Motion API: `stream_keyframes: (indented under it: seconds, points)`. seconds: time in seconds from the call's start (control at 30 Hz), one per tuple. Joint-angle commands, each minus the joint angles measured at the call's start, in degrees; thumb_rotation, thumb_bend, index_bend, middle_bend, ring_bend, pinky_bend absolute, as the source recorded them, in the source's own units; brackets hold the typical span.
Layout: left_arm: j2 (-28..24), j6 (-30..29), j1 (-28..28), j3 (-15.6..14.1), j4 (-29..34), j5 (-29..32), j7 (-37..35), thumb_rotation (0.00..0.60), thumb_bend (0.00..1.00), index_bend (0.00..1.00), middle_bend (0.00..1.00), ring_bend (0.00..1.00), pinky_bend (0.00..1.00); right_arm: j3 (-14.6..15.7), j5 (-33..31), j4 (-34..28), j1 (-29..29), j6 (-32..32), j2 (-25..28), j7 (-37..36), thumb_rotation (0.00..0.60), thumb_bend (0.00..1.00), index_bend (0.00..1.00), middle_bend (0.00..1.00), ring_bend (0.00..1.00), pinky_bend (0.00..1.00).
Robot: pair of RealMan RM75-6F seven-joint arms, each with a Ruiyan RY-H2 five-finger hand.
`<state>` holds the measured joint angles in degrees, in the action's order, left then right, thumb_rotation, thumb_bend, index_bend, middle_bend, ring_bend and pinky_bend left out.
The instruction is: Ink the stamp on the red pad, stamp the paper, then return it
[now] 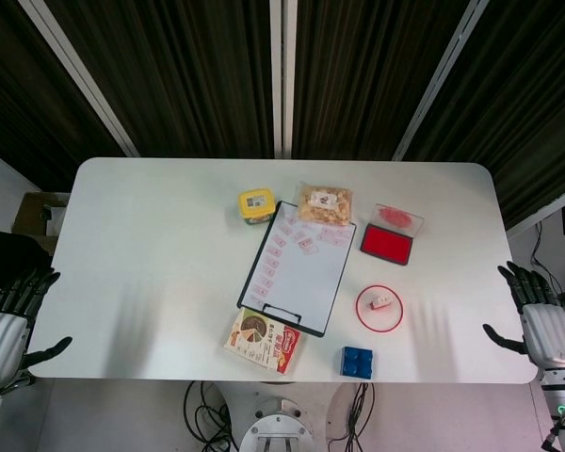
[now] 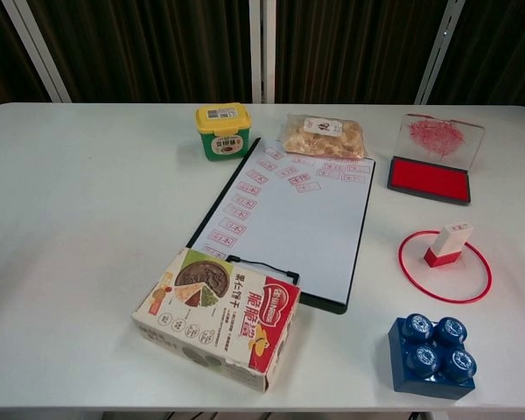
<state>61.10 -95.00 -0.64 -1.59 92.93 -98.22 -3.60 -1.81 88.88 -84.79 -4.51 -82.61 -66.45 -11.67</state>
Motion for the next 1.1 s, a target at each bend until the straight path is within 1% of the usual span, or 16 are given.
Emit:
stream_keyframes:
  seconds: [0.03,0.1,0.13,0.17,0.2,0.23,0.27,0.3,0.33,0.4,0.47,0.57,0.73,0.93,1.1]
  points:
    - [0.0,0.1,-0.1,0.1,0.0,0.0,-0.1,0.600,0.00,0.10,0.09,0.07,0.16,0.1,2.8,-1.4,-2.0,0.7,0.7,3.6,0.600,0.12,0.00,0.00,0.00,0.00]
    - [-0.1,0.3,-0.2,0.0,0.0,0.0,-0.1,0.600,0.00,0.10,0.09,0.07,0.16,-0.5,4.8,-2.4,-3.5,0.9,0.7,7.0,0.600,0.12,0.00,0.00,0.00,0.01]
    - [-0.1,0.4,-0.2,0.0,0.0,0.1,-0.1,0.600,0.00,0.10,0.09,0.07,0.16,-0.9,5.4,-2.5,-4.3,1.0,0.4,8.8,0.600,0.12,0.00,0.00,0.04,0.11]
    - [0.0,0.4,-0.2,0.0,-0.1,0.2,-0.2,0.600,0.00,0.10,0.09,0.07,0.16,-1.4,5.8,-2.8,-5.4,1.8,0.0,11.3,0.600,0.12,0.00,0.00,0.10,0.23]
    - [0.1,0.4,-0.2,0.0,-0.1,0.2,-0.2,0.600,0.00,0.10,0.09,0.07,0.16,-1.6,5.8,-3.2,-6.3,2.9,-0.3,12.9,0.600,0.13,0.02,0.01,0.19,0.39]
    - [0.2,0.4,-0.2,0.0,-0.2,0.3,-0.3,0.600,0.00,0.10,0.09,0.07,0.16,-2.0,5.8,-3.6,-7.1,3.9,-0.7,14.3,0.600,0.13,0.06,0.04,0.31,0.56]
    - [0.4,0.7,-0.2,-0.1,-0.3,0.4,-0.3,0.600,0.00,0.10,0.09,0.07,0.16,-2.3,5.3,-3.9,-8.2,5.3,-1.5,16.4,0.600,0.13,0.13,0.10,0.46,0.72]
    - [0.5,0.9,-0.2,-0.2,-0.4,0.4,-0.4,0.600,0.00,0.10,0.09,0.07,0.16,-2.4,4.9,-4.1,-9.0,6.8,-2.2,18.2,0.600,0.13,0.21,0.17,0.57,0.83]
    - [0.6,1.1,-0.3,-0.3,-0.4,0.3,-0.4,0.600,0.00,0.10,0.09,0.07,0.16,-2.4,4.4,-4.3,-9.8,8.5,-2.9,19.9,0.600,0.13,0.27,0.24,0.68,0.91]
    - [0.8,1.4,-0.3,-0.6,-0.7,0.1,-0.4,0.600,0.00,0.10,0.09,0.07,0.16,-2.5,3.0,-4.3,-11.6,12.1,-5.2,22.8,0.600,0.13,0.35,0.32,0.80,0.98]
    - [1.0,1.6,-0.4,-0.8,-0.8,0.0,-0.5,0.600,0.00,0.10,0.09,0.07,0.16,-2.5,1.5,-3.5,-13.1,15.0,-7.7,24.9,0.600,0.14,0.39,0.36,0.83,1.00]
    - [0.9,1.5,-0.4,-0.7,-0.8,0.1,-0.4,0.600,0.00,0.10,0.09,0.07,0.16,-2.5,0.0,-1.7,-14.6,17.4,-11.1,26.3,0.600,0.14,0.41,0.36,0.84,1.00]
    - [0.8,1.7,-0.4,-0.6,-1.1,0.5,-0.8,0.600,0.00,0.10,0.09,0.07,0.16,-2.2,-0.9,0.8,-15.8,18.4,-15.4,26.3,0.600,0.13,0.46,0.39,0.84,1.00]
    - [1.1,2.0,-0.5,-0.6,-1.8,0.9,-1.4,0.600,0.00,0.10,0.09,0.07,0.16,-2.1,-1.7,3.3,-16.7,18.6,-18.1,27.3,0.600,0.15,0.47,0.40,0.84,1.00]
    - [1.1,1.9,-0.4,-0.6,-2.3,1.2,-2.0,0.600,0.00,0.10,0.09,0.07,0.16,-1.8,-3.1,4.5,-17.4,19.7,-19.7,28.2,0.600,0.20,0.46,0.41,0.84,1.00]
